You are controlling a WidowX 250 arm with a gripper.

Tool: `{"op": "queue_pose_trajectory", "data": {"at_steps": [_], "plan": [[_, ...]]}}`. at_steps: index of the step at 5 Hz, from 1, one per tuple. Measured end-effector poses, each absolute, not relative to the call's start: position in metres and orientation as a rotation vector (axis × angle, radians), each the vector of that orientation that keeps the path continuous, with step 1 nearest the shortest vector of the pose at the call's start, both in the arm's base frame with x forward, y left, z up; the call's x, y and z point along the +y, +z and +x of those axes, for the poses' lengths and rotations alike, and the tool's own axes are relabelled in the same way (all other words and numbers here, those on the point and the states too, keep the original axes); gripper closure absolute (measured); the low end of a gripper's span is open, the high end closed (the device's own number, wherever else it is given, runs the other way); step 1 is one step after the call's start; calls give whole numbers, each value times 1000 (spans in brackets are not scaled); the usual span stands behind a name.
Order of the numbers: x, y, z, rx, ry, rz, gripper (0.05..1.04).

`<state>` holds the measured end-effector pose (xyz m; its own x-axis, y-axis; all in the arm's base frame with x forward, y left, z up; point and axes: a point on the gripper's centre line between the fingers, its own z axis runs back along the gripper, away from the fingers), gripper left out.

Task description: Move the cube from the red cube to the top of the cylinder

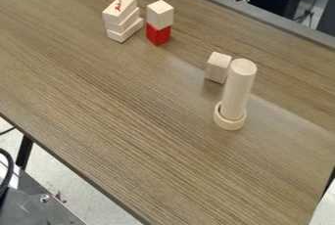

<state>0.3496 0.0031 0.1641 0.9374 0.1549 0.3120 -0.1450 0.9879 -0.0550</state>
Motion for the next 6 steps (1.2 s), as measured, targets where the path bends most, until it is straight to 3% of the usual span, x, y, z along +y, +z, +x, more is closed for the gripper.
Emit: {"op": "queue_pose_trajectory", "data": {"at_steps": [3, 6], "plan": [[29, 133, 367, -266, 169, 23, 84], [69, 115, 377, -233, -28, 170, 84]]}}
